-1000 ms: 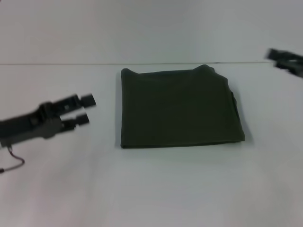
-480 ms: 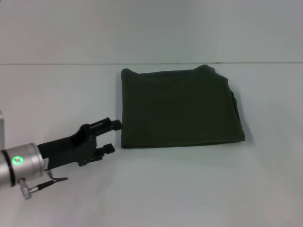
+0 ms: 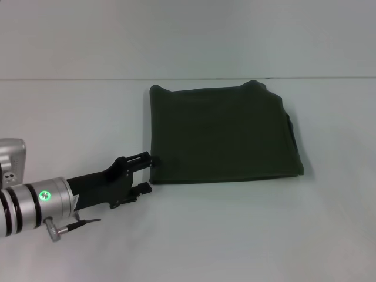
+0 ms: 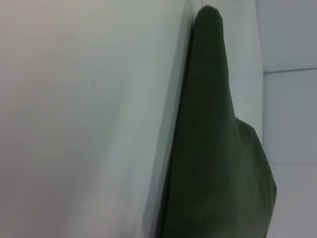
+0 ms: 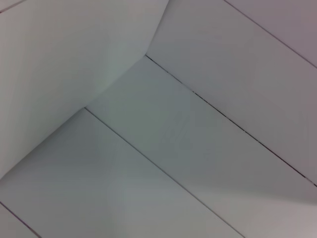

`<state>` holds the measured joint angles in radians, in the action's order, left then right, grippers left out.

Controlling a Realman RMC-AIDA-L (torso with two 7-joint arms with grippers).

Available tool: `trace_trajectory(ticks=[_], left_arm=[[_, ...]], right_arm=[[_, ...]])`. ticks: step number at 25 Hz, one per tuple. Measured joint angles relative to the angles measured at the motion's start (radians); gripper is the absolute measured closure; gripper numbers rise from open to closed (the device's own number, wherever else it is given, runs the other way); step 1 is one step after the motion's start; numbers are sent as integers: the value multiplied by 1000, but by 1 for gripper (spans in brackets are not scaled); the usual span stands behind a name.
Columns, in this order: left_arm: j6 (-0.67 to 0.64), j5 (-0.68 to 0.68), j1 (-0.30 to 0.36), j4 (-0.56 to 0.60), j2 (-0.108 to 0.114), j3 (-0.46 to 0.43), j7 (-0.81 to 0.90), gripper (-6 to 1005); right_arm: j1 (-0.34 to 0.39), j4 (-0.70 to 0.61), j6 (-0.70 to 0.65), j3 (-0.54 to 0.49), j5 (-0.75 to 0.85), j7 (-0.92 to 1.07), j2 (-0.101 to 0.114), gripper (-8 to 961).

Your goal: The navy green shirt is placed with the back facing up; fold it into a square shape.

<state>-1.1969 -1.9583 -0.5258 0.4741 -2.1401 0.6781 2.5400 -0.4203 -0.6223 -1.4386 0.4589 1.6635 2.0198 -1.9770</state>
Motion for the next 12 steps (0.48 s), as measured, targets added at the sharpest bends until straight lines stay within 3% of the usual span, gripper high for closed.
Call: trace_trajectory(ticks=[12], left_arm=[[83,-7,-30,-28,-5,6,0,202]], right_arm=[[10,0,2,0,-1,-10,-3,162]])
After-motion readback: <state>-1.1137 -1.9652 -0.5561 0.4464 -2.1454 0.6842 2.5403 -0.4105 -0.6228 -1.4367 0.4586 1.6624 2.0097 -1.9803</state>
